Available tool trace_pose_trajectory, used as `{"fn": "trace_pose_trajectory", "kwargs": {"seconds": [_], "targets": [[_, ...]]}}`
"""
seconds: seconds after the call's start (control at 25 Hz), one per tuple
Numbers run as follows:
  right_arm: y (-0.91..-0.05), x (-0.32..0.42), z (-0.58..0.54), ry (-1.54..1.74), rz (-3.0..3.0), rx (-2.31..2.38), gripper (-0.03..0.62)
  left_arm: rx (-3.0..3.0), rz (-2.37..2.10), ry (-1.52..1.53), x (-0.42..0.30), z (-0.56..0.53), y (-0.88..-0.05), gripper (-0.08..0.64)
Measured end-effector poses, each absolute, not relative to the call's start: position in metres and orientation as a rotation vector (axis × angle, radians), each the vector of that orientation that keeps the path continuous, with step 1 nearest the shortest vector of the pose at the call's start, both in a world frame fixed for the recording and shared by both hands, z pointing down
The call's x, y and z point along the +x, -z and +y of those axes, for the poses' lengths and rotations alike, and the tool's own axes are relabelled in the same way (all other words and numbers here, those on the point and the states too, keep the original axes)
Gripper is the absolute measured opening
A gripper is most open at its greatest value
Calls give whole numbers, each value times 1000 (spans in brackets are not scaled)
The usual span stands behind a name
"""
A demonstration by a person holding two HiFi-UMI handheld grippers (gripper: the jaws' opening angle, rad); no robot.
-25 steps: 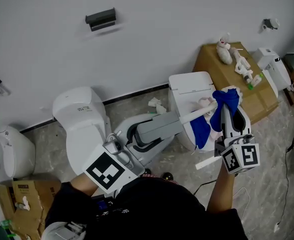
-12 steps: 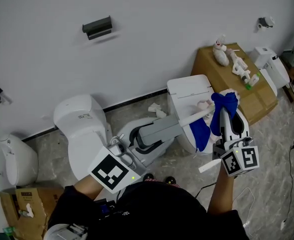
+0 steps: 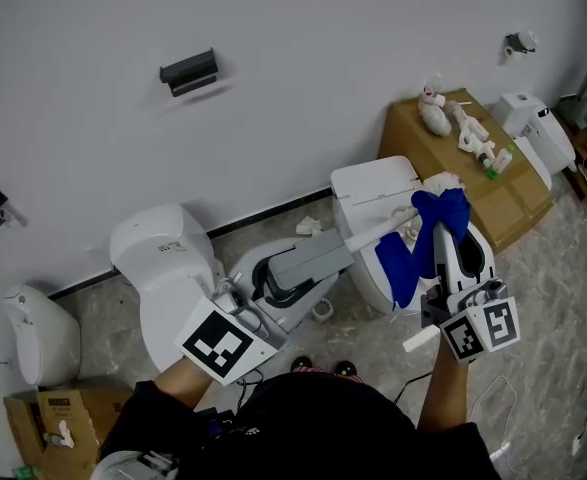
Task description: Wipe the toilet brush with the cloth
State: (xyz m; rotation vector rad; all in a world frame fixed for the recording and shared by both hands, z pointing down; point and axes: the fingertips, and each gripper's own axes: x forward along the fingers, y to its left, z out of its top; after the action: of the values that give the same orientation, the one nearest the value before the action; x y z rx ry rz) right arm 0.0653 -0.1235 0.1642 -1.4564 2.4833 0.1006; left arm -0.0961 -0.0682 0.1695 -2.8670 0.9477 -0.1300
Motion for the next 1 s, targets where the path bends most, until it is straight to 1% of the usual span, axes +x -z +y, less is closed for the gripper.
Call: {"fn": "trace_pose_trajectory", "kwargs": {"seconds": [0.44, 1.0], "targets": [[-151, 60, -108, -109, 2479, -1321, 66, -2849, 995, 170, -97, -74, -172, 163], [-152, 60, -102, -86, 2467, -1307, 66, -2845, 993, 204, -97, -76, -179, 163]]}}
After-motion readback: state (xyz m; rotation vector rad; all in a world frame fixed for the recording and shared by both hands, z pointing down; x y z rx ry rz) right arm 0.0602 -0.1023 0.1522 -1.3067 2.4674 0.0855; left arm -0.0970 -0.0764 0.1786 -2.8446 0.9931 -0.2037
